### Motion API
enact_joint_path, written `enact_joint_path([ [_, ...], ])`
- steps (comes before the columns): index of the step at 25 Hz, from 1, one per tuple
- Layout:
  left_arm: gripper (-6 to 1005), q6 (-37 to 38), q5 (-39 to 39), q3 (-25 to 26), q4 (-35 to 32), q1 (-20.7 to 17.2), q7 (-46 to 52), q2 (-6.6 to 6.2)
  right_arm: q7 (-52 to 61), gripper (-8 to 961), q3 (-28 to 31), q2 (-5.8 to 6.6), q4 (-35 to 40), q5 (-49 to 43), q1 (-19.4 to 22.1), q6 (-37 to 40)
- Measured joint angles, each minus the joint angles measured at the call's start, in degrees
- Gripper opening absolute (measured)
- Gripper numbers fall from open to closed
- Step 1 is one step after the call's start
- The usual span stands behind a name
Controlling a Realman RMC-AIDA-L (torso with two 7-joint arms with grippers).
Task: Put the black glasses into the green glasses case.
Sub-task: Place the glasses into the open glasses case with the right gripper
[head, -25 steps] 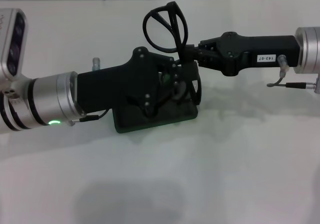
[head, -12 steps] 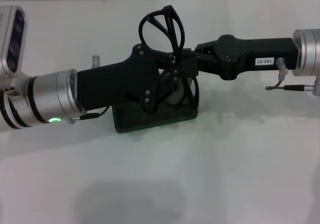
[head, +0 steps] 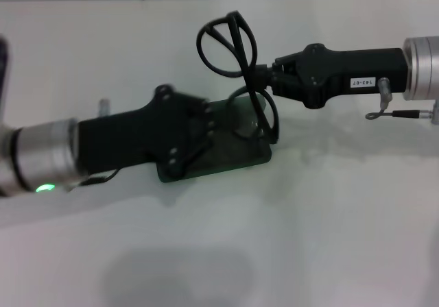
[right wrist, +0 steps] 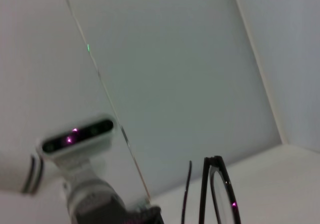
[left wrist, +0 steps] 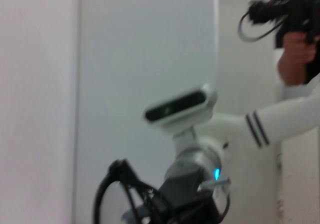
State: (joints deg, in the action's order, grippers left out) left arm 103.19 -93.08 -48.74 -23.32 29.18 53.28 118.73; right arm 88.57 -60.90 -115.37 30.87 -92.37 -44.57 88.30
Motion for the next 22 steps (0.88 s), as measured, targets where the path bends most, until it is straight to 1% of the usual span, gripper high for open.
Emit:
enact_joint_path([
  [4,-2,-2.16,-0.34,0.27,-1.94,-4.22,0.2,-0.65,-0.07,81,-1.21,-0.34,5.49,-5.99,0.22,-1.48],
  [5,-2,-2.62,-0.34,0.28,-2.12,-5.08,0.2,-0.83,-0.07,81,-3.12,-0.25,7.72,-7.24,0.23,-2.1],
  [6,-2,-3.33,-0.43,0.29,-2.28,-6.08,0.2,-1.08,-0.07,82,-3.12,-0.25,7.72,-7.24,0.23,-2.1],
  [9,-2,-5.93,-1.44,0.24,-2.34,-8.21,0.3,-1.78,-0.12,82,-6.88,-0.11,12.59,-9.84,0.2,-3.44],
  [12,-2,-10.04,-3.51,0.37,-2.35,-9.62,1.78,-2.1,0.22,83,-10.65,-0.3,17.69,-14.1,0.22,-4.72],
  [15,-2,-14.12,-4.37,0.29,-2.44,-11.55,2.34,-2.46,0.63,84,-16.25,-0.44,21.49,-17.12,-0.05,-7.33],
  [19,-2,-15.33,-6.05,0.28,-2.44,-12.27,2.35,-2.71,0.7,85,-22.88,-0.5,24.99,-19.44,-0.37,-11.04],
  [22,-2,-14.06,-6.8,0.11,-2.74,-13.01,2.21,-3.13,0.58,85,-26.59,-0.56,26.78,-20.33,-0.49,-13.83],
])
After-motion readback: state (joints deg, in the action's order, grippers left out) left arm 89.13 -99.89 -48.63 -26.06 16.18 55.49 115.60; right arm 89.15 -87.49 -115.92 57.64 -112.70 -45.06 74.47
